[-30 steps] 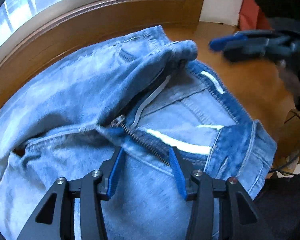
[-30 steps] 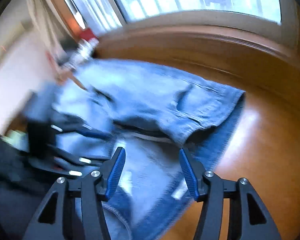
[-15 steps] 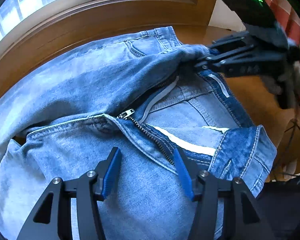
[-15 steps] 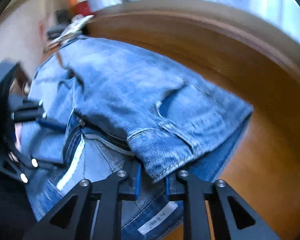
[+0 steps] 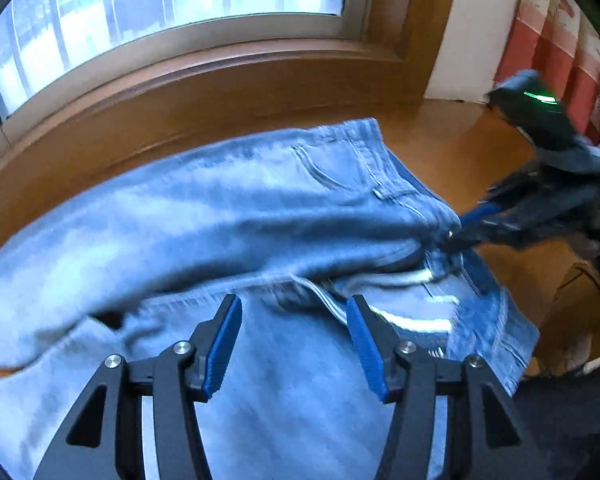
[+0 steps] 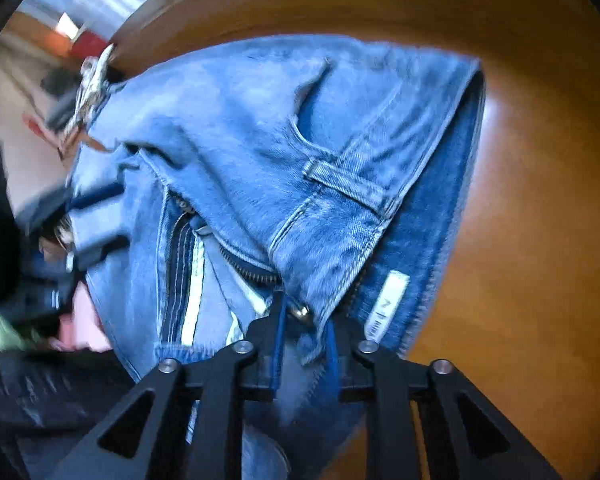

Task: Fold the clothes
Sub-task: 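Pull the fly edge with the right gripper over the zipper toward the left gripper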

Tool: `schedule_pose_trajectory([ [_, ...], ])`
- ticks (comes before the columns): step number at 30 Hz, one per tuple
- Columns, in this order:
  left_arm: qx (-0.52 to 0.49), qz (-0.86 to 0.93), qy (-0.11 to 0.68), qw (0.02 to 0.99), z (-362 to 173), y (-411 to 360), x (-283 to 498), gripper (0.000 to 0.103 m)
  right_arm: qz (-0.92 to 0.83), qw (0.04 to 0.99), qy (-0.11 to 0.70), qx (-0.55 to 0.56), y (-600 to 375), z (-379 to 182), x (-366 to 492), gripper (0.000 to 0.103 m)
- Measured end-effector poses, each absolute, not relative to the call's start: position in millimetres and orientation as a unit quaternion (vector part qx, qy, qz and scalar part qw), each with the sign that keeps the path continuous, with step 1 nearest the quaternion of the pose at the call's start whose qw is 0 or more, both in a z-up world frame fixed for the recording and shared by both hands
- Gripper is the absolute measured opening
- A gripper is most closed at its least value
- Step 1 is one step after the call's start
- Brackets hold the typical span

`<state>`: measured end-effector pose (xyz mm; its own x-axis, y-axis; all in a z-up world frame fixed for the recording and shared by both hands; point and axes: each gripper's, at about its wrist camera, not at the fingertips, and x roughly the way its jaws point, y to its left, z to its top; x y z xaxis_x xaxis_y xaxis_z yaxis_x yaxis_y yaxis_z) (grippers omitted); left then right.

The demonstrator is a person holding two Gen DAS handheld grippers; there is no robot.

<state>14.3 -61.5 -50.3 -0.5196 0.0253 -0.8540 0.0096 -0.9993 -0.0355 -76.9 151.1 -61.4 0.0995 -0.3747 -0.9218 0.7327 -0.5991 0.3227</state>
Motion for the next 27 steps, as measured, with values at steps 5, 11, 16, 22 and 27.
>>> schedule_pose_trajectory([
  [5,-0.508,0.861,-0.005,-0.028,-63,-66,17,0.053,-0.725,0.401,0.206,0.521,158,-9,-93,0.039],
  [11,-0.522,0.848,-0.048,-0.072,-78,-91,20,0.053,-0.744,0.429,0.273,0.434,92,-24,-116,0.042],
  [16,-0.540,0.834,-0.066,-0.096,-97,-99,13,0.053,-0.715,0.441,0.337,0.426,47,-72,-119,0.041],
  [22,-0.543,0.832,-0.061,-0.100,-96,-93,24,0.052,-0.764,0.378,0.276,0.445,74,-69,-152,0.030],
  [27,-0.548,0.834,-0.060,-0.023,-85,-68,31,0.052,-0.782,0.371,0.283,0.414,115,-39,-118,0.035],
])
